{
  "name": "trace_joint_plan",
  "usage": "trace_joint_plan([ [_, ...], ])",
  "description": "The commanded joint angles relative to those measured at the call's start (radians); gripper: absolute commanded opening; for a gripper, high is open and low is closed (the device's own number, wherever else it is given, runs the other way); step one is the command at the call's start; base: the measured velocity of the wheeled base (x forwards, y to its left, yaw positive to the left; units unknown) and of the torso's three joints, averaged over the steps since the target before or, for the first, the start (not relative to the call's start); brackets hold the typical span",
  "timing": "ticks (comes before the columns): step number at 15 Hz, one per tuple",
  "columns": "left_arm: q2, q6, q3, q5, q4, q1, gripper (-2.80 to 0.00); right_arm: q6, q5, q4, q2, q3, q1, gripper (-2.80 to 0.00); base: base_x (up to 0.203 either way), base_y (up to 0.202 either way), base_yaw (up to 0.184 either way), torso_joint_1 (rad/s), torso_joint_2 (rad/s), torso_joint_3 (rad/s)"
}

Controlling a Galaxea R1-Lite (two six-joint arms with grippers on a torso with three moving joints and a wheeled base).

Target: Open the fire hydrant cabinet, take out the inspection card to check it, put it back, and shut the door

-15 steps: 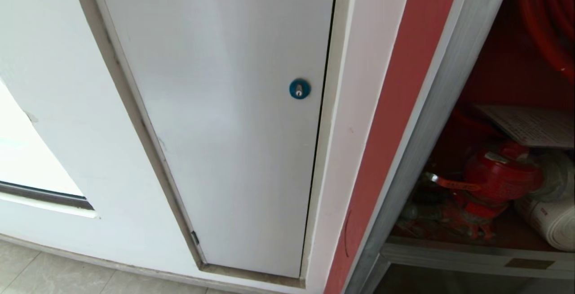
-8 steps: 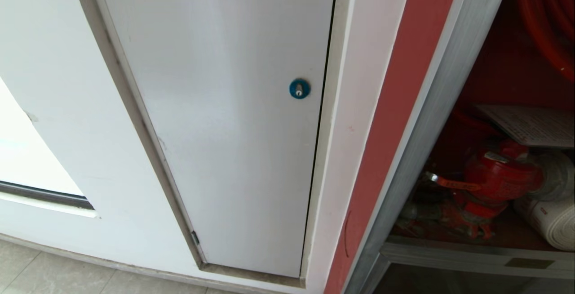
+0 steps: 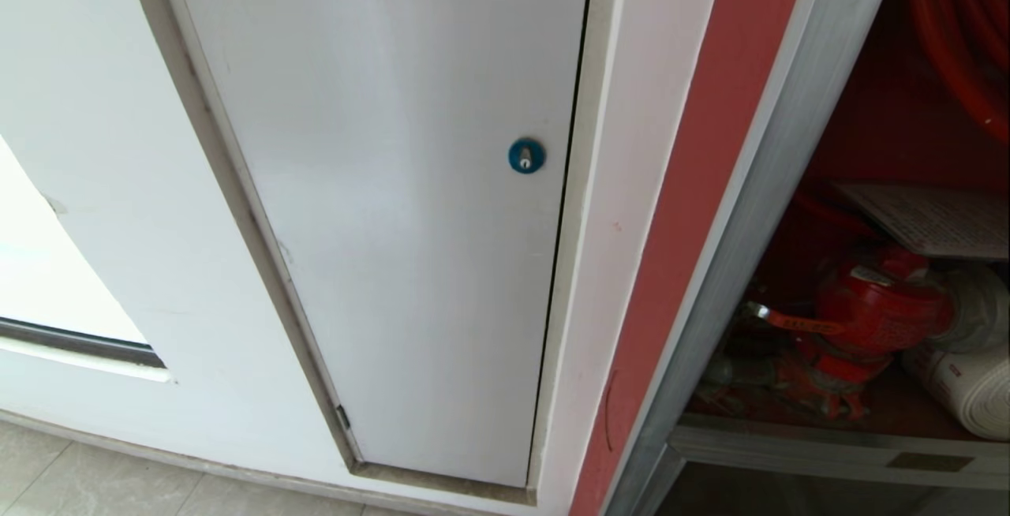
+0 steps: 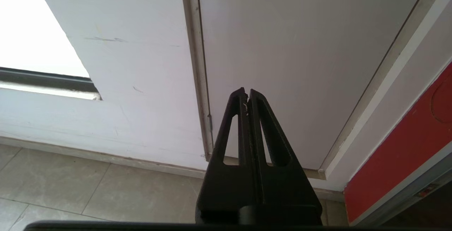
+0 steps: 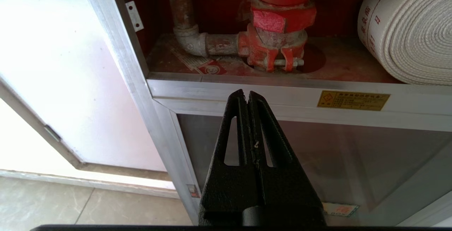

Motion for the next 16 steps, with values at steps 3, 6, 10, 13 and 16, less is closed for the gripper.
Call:
trace_joint_plan([
  [3,0.001,-0.001,0.000,0.000,0.000,0.000,-2.80,0.002,-0.005,-0.001,0.000,0.000,-0.001,-2.80,0.000,0.000,0.000,0.000,0.00,0.000],
  [6,0.001,-0.001,0.000,0.000,0.000,0.000,-2.80,0.001,-0.011,0.006,0.002,-0.024,-0.001,-2.80,0.000,0.000,0.000,0.000,0.00,0.000],
  [10,0.001,-0.001,0.000,0.000,0.000,0.000,-2.80,0.014,-0.020,0.008,0.114,-0.162,-0.001,-2.80,0.000,0.000,0.000,0.000,0.00,0.000],
  [13,0.001,-0.001,0.000,0.000,0.000,0.000,-2.80,-0.008,-0.072,0.008,0.248,-0.300,-0.001,-2.80,0.000,0.000,0.000,0.000,0.00,0.000],
  [16,0.001,-0.001,0.000,0.000,0.000,0.000,-2.80,-0.098,-0.154,0.029,0.361,-0.414,0.000,-2.80,0.000,0.000,0.000,0.000,0.00,0.000],
])
